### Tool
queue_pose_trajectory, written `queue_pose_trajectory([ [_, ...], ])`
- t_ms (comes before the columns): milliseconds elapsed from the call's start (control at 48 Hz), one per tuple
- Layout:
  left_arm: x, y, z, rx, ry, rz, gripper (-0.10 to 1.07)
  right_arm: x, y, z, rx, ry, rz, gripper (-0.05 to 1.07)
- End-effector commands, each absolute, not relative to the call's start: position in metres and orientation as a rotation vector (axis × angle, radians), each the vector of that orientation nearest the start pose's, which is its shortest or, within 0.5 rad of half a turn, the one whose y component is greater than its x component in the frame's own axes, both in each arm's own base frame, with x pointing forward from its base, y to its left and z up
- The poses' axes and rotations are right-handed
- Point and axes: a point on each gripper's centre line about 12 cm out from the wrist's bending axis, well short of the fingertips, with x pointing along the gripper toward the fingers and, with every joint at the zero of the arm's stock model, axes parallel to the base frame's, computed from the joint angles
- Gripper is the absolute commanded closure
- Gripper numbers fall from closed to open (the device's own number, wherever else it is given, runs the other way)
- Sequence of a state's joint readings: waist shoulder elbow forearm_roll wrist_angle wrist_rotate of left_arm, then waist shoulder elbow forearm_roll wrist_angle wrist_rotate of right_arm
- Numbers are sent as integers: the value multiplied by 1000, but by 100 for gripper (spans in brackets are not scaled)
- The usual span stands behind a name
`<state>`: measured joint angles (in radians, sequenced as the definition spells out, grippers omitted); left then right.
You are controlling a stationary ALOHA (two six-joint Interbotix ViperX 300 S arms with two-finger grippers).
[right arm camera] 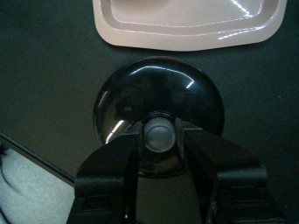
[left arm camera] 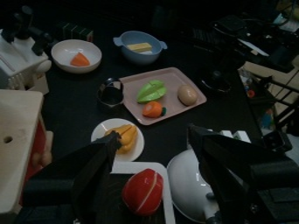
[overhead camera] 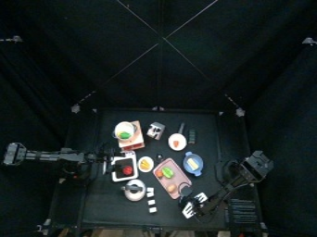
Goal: Put pot lid on pan
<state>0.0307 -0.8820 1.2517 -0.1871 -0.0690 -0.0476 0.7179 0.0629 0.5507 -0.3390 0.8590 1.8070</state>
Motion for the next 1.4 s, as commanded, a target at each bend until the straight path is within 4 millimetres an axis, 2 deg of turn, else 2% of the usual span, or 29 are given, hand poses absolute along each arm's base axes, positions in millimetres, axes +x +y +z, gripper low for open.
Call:
queue_pose_trajectory([
  [0,201,8,226,-236,272,78,0,279,202,156,706,1143,-607,40],
  [83,202,8,227,-236,266,78,0,283,197,163,718,1123,-601,40],
  [292,202,8,229,-234,256,79,0,301,161,199,720,988,-570,40],
  [396,202,8,228,-234,259,78,0,307,133,213,716,919,-585,40],
  [521,202,8,228,-237,257,78,0,311,86,225,698,855,-638,40],
  [688,202,8,227,-236,259,80,0,306,16,229,706,811,-744,40],
  [979,201,8,226,-240,263,81,0,301,-77,230,756,701,-846,40],
  [1208,200,8,223,-251,269,84,0,303,-127,226,772,640,-905,40],
  [1292,200,8,223,-251,270,84,0,299,-146,220,794,643,-965,40],
  [1375,200,9,224,-251,267,87,0,300,-155,211,810,660,-998,39],
])
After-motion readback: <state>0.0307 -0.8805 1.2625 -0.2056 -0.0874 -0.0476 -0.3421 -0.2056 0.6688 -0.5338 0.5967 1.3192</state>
